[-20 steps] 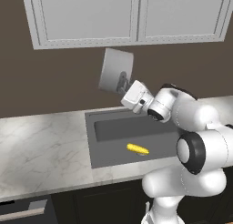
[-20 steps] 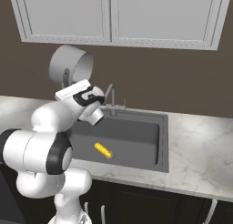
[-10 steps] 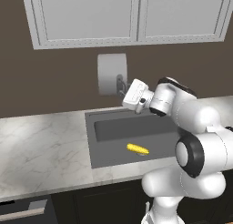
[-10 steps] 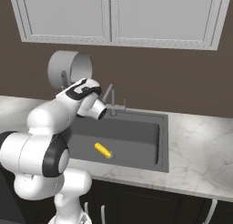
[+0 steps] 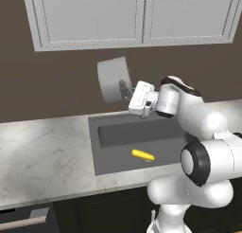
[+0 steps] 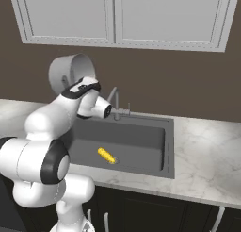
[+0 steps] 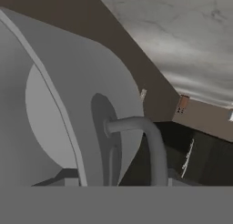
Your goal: Dump the corn from the pot into the sink. Then turn on the water and wash the corn. Then turn off the water and put the corn back in the pot.
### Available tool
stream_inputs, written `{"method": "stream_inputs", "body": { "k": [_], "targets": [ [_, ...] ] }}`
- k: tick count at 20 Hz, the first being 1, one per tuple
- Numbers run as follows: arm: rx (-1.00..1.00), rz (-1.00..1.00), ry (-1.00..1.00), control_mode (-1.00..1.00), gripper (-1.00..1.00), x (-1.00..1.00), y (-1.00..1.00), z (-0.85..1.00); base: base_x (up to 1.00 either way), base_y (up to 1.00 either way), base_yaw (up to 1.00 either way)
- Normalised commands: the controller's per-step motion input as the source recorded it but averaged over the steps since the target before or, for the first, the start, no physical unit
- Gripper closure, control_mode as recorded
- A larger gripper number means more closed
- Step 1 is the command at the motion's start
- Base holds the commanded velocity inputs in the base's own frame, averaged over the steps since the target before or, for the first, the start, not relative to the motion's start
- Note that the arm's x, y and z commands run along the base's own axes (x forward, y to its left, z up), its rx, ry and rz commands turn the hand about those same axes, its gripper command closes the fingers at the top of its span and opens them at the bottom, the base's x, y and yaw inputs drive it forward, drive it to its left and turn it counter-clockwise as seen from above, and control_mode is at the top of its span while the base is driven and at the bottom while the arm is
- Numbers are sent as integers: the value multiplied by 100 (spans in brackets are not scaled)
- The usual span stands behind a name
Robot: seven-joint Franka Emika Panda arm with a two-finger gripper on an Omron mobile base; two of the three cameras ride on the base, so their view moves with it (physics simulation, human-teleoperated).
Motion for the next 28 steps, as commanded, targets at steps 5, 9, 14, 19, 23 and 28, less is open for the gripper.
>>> {"method": "stream_inputs", "body": {
  "k": [5,9,14,19,23,28],
  "targets": [
    [-24,0,0,-100,100,-4,0,0,0,0,0],
    [-28,0,0,-100,100,-1,0,0,0,0,0],
    [-29,0,0,-100,100,0,0,0,0,0,0],
    [-31,0,0,-100,100,0,0,0,0,0,0],
    [-33,0,0,-100,100,-2,4,-1,0,0,0],
    [-32,0,0,-100,100,-6,19,-5,0,0,0]
  ]
}}
